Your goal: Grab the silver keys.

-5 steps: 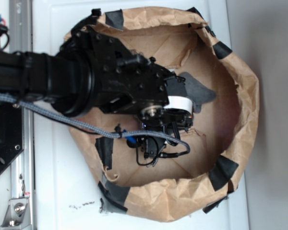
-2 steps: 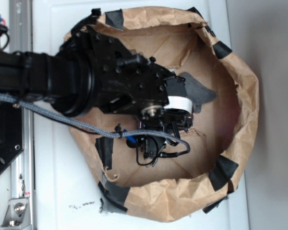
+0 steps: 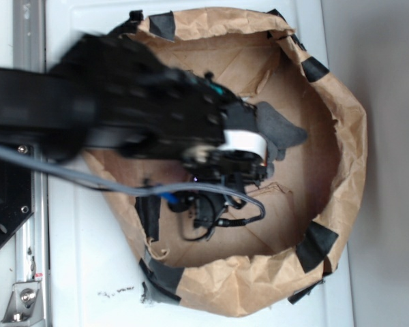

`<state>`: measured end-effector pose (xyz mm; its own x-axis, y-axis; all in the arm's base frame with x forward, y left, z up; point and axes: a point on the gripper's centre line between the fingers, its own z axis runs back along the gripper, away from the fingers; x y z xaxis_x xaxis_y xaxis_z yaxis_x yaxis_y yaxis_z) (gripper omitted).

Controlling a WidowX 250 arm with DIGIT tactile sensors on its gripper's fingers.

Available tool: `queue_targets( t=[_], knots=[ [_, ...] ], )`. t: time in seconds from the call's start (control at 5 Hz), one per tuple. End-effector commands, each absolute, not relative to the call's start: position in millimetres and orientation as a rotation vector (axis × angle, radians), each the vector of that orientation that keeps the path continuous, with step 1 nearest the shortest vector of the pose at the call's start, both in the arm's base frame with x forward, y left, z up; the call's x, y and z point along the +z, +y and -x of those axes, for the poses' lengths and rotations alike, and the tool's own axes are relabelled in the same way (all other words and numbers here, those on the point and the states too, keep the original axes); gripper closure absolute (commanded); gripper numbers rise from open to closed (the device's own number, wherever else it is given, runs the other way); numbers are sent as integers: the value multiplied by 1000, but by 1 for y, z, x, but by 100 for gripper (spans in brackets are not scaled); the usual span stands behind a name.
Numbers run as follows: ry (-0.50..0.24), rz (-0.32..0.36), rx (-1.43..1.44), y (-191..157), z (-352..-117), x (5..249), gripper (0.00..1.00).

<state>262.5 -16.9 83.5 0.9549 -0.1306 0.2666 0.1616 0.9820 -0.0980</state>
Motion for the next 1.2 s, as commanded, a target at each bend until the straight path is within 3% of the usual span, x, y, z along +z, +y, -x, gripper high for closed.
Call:
queue_targets(
  t=[0.0, 0.2, 0.4, 0.6, 0.8, 1.0],
  knots=[
    [-335, 312, -51, -32, -260, 195, 100],
    [-306, 308, -24, -29, -262, 227, 100],
    [-299, 277, 20, -25, -264, 227, 100],
    [-238, 204, 150, -9, -263, 232, 100],
    [-114, 133, 285, 10, -265, 230, 100],
    [-109, 88, 288, 11, -260, 233, 100]
  ],
)
